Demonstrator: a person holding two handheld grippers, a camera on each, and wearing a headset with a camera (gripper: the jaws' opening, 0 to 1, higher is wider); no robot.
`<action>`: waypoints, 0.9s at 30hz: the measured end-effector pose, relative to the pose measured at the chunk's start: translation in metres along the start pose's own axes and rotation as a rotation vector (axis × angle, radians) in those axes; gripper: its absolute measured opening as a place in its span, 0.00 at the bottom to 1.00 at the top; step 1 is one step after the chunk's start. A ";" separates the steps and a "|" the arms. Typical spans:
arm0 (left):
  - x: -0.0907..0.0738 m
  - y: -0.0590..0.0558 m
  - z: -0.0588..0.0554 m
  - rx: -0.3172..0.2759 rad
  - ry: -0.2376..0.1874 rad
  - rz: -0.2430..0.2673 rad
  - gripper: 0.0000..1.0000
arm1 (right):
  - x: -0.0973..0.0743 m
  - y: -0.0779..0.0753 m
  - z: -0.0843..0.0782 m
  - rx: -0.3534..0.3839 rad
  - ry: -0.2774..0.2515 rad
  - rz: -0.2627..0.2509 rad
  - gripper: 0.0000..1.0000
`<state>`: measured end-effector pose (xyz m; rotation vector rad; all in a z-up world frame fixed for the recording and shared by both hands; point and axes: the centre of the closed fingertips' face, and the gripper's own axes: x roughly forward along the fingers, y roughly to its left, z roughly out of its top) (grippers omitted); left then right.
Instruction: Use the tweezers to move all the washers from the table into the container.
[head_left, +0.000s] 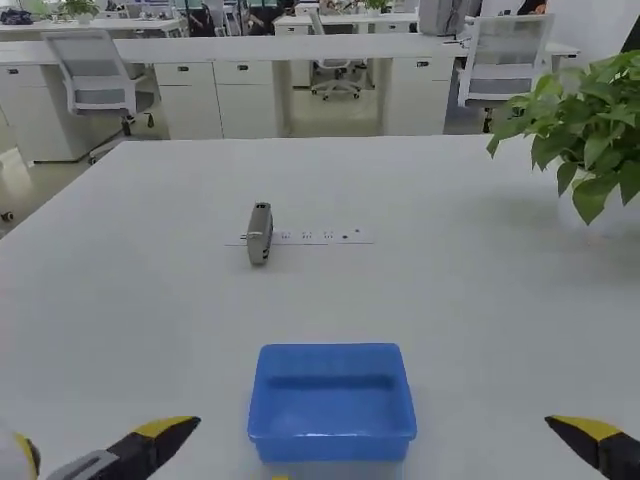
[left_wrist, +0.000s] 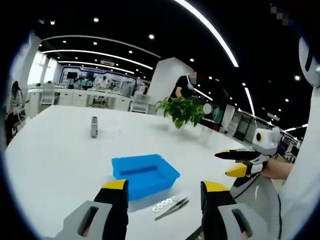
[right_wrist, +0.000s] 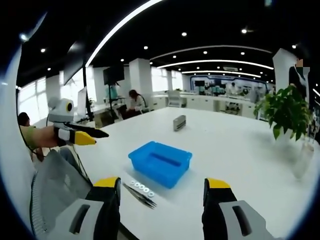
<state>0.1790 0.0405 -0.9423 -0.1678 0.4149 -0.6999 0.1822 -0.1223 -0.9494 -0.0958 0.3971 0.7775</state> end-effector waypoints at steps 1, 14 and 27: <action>0.003 -0.001 -0.008 0.008 0.055 -0.013 0.54 | 0.002 0.002 -0.002 -0.005 0.010 0.013 0.60; 0.031 -0.007 -0.065 0.317 0.448 -0.198 0.25 | 0.014 0.013 -0.021 -0.034 0.107 0.086 0.41; 0.054 0.006 -0.105 0.505 0.673 -0.257 0.07 | 0.020 0.013 -0.045 -0.039 0.213 0.100 0.40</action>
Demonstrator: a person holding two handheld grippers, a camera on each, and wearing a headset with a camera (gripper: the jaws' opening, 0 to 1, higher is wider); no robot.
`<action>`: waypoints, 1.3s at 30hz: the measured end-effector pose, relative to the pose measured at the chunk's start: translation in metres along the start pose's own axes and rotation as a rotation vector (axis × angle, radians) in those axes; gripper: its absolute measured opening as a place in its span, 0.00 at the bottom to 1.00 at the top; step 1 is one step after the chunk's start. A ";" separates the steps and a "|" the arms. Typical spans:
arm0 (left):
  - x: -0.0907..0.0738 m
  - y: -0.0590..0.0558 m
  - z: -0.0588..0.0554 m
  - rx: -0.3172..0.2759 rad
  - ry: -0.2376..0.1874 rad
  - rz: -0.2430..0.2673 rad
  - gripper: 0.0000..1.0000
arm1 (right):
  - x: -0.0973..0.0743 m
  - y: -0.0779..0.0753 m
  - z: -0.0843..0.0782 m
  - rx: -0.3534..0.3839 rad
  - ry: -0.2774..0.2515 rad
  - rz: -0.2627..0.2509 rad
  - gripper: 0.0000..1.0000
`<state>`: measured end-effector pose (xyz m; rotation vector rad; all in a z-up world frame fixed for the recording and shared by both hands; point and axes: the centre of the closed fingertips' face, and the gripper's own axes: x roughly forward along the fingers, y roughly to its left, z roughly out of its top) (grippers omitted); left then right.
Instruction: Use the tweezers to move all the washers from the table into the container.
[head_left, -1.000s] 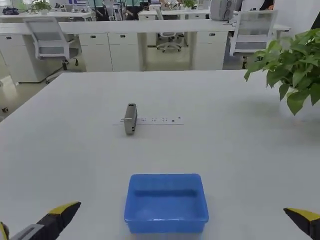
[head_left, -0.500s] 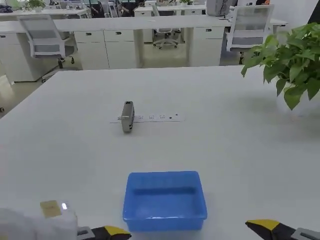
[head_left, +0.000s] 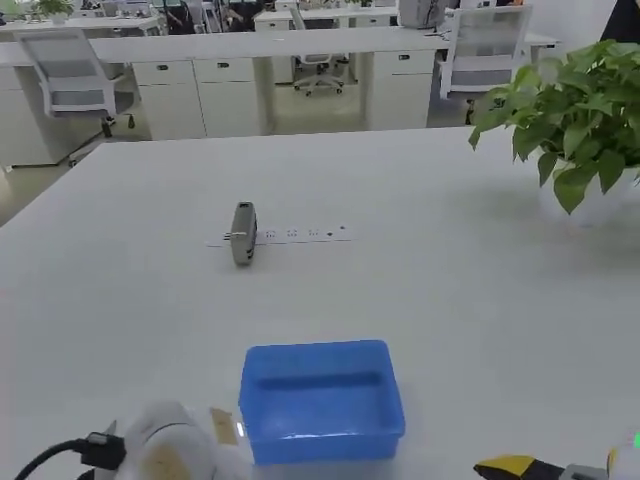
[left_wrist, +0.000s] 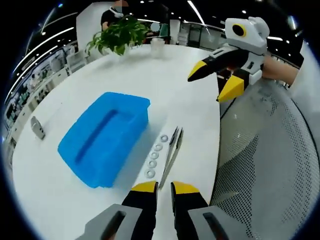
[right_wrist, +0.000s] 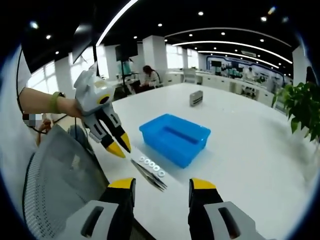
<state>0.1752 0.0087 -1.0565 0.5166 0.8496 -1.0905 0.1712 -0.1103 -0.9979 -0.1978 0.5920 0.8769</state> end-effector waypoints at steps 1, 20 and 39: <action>0.003 0.003 0.000 0.004 0.009 0.002 0.07 | 0.000 0.000 -0.002 0.003 0.007 0.001 0.39; 0.023 0.003 -0.014 0.243 0.200 -0.049 0.00 | -0.002 -0.021 -0.022 0.077 0.078 -0.060 0.32; 0.024 0.004 -0.014 0.329 0.221 -0.057 0.00 | 0.040 -0.015 -0.017 -0.001 0.121 0.045 0.21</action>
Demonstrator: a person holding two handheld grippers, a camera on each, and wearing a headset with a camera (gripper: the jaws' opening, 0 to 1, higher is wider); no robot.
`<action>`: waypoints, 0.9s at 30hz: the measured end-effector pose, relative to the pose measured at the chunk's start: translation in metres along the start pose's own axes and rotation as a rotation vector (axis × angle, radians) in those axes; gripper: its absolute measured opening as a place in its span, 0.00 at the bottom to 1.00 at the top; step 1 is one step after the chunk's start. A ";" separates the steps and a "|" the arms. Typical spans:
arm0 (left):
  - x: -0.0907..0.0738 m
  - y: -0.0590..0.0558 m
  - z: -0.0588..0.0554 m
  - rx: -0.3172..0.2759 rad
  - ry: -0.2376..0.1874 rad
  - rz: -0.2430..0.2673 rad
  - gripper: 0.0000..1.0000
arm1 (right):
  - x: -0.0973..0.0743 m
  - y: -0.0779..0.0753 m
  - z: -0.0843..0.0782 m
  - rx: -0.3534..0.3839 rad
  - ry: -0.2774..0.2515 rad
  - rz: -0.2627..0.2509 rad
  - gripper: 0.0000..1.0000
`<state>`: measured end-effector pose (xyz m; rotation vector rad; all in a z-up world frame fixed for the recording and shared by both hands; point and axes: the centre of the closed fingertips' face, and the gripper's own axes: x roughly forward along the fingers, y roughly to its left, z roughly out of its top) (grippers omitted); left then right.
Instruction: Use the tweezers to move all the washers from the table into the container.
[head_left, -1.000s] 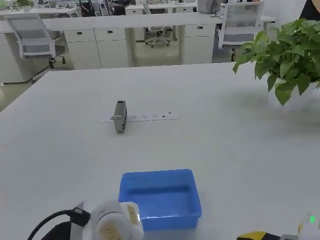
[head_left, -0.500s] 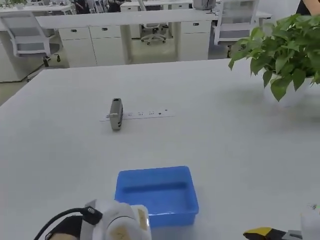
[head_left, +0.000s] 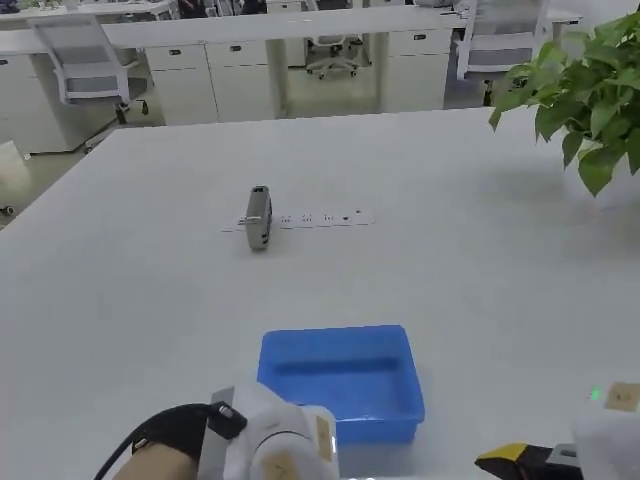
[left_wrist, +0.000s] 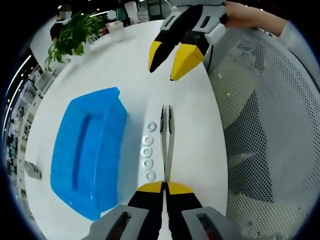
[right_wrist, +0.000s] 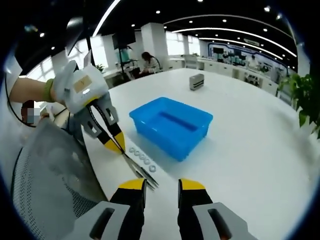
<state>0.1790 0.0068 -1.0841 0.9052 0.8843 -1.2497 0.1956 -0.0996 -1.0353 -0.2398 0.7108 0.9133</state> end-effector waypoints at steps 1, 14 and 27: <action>0.000 0.000 0.000 0.003 -0.008 0.002 0.00 | 0.003 0.002 0.001 -0.016 0.004 0.010 0.22; -0.029 -0.013 0.021 0.000 -0.099 0.001 0.00 | 0.015 0.035 -0.005 -0.188 0.033 0.124 0.22; -0.074 -0.033 0.067 0.037 -0.225 0.027 0.00 | 0.020 0.057 -0.008 -0.266 0.051 0.207 0.20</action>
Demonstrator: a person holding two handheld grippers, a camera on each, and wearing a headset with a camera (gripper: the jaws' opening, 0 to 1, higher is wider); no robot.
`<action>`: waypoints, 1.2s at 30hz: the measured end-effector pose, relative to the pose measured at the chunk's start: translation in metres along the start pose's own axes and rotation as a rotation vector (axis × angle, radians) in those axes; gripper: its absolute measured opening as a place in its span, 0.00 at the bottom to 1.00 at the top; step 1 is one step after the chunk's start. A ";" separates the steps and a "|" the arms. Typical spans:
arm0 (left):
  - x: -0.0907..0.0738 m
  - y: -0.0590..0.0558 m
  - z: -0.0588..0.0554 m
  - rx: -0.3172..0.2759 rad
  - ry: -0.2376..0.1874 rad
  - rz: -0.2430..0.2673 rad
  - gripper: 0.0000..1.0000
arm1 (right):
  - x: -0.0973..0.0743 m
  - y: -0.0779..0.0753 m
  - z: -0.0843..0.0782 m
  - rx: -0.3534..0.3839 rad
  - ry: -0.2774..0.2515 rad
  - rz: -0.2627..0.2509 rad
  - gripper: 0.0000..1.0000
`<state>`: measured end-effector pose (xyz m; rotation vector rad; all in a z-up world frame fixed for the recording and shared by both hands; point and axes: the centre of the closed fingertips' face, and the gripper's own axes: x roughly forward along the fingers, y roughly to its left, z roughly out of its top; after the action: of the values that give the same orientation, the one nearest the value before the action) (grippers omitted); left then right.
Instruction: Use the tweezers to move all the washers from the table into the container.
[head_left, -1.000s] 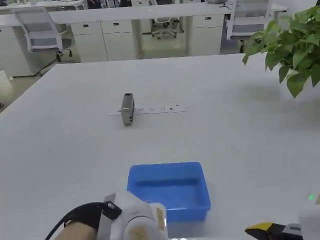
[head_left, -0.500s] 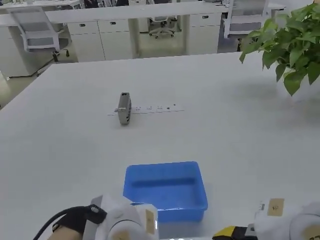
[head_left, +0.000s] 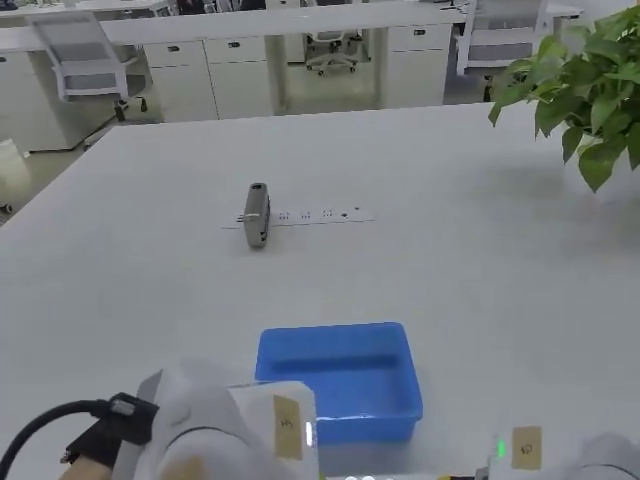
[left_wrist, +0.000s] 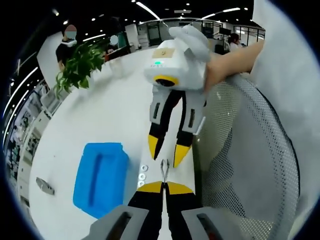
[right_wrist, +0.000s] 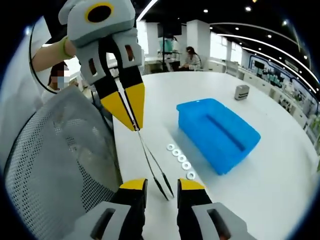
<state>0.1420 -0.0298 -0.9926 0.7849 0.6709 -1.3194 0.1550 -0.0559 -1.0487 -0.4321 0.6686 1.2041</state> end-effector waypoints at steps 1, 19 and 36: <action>0.000 -0.001 0.002 0.005 -0.002 -0.001 0.00 | 0.000 0.001 0.000 -0.002 0.000 0.004 0.20; 0.003 -0.007 0.018 0.062 0.008 -0.005 0.00 | 0.007 0.010 -0.002 -0.106 0.037 0.048 0.10; -0.027 0.015 0.000 0.045 0.073 0.086 0.00 | 0.044 0.007 0.051 -0.177 -0.069 0.134 0.07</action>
<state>0.1534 -0.0134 -0.9687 0.8927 0.6599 -1.2366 0.1695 0.0096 -1.0407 -0.4966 0.5405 1.4058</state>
